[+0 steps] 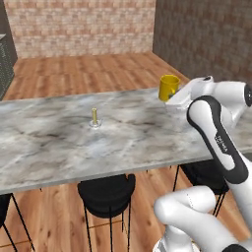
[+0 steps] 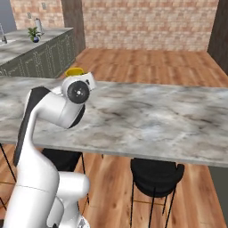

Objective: Open the cabinet directly in front. Then move the wine and the mug to the dining counter with the candle on it.

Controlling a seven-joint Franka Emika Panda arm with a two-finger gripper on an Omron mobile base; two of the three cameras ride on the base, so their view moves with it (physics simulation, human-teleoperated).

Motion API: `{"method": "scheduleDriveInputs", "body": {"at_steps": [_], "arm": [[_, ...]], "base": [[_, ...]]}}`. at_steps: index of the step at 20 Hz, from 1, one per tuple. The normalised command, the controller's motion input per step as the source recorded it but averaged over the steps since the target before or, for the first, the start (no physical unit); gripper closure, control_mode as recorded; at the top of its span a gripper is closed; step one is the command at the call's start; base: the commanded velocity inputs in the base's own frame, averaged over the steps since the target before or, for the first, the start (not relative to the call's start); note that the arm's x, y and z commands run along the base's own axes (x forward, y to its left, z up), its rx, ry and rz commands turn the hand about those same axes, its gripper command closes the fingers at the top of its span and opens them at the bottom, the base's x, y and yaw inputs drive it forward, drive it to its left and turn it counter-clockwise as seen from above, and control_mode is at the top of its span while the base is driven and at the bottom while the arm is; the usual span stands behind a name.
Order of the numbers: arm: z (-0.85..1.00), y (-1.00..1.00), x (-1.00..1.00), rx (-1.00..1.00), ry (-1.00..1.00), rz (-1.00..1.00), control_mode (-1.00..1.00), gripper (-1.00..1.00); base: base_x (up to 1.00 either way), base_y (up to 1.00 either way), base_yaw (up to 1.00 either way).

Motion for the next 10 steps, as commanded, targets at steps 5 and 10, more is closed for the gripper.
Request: {"method": "scheduleDriveInputs", "body": {"at_steps": [5,10], "arm": [[-0.23,0.02,0.0,-0.12,0.13,0.13,-1.0,1.0],[-0.23,0.11,0.06,-0.07,0.15,0.01,-1.0,1.0]], "base": [[0.0,0.0,0.0],[0.0,0.0,0.0]]}}
